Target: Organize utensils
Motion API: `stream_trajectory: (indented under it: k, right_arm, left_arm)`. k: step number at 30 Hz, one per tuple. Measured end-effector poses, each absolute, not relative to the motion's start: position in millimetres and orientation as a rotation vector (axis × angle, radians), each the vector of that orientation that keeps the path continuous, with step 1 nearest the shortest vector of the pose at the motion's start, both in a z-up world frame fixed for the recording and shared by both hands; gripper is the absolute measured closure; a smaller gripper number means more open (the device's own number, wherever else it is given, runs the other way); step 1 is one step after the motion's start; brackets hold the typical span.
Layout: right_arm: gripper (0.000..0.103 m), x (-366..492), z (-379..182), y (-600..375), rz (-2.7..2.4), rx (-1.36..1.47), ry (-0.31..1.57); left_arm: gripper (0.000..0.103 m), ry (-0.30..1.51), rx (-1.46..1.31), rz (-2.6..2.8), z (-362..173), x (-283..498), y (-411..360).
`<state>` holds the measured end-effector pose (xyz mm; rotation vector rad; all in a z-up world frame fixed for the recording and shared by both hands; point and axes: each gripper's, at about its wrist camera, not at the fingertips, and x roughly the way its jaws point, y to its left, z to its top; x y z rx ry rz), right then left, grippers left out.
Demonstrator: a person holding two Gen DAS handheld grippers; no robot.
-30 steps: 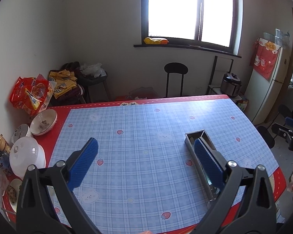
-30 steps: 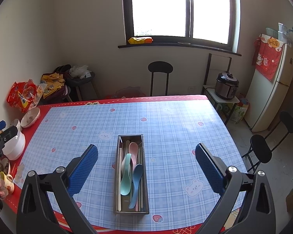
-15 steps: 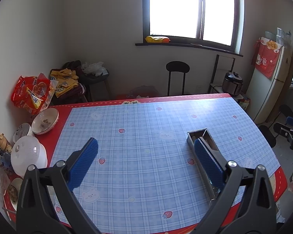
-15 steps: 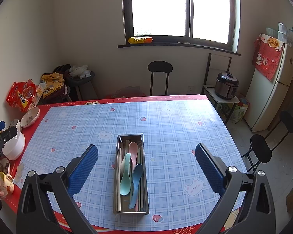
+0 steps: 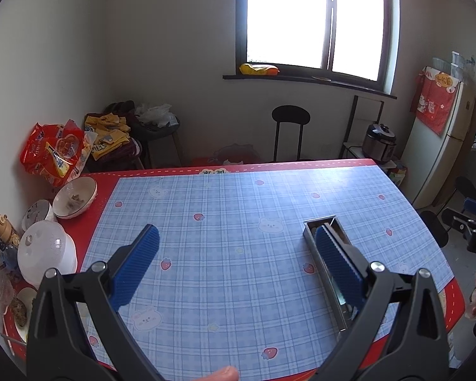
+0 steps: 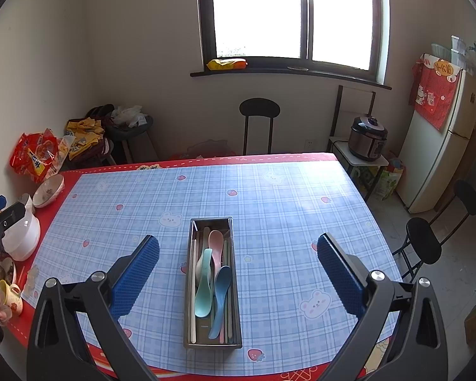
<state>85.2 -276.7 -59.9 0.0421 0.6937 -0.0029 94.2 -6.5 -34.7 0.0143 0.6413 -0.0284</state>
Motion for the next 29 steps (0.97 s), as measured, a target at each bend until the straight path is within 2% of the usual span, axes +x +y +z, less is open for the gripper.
stream_trajectory:
  k: [29]
  right_arm:
    - [0.006,81.4,-57.8,-274.2,-0.008,0.037,0.689]
  left_arm:
    - [0.007,0.638,0.117,0.023,-24.7,84.2,-21.4]
